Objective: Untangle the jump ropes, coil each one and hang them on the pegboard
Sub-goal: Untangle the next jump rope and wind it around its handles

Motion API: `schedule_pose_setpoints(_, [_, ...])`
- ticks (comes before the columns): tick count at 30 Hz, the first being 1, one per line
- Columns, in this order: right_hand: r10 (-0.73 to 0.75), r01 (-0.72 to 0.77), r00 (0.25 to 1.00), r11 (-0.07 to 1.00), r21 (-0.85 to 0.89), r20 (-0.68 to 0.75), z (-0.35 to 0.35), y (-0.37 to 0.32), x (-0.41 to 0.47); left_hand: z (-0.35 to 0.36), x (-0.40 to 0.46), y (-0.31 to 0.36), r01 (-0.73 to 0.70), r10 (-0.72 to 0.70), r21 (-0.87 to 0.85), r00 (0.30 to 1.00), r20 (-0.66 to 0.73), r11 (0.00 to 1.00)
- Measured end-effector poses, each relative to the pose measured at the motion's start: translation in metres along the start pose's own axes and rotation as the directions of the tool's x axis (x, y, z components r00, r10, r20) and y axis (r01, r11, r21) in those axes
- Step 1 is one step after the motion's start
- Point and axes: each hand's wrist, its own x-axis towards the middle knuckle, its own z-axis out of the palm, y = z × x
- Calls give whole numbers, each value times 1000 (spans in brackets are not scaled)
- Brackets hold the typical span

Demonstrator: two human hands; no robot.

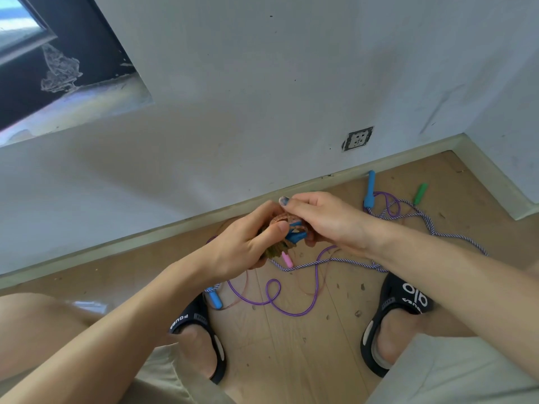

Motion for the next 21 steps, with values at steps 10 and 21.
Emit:
schedule_pose_setpoints(10, [-47,51,992,998,35,-120,1,-6,-4,2,-5,8,84,-85,-48,996,-33,995])
schedule_pose_setpoints(21, [-357,302,927,893,-334,-118,-6,-16,-11,1,-3,4,67,-68,54,998,18,996])
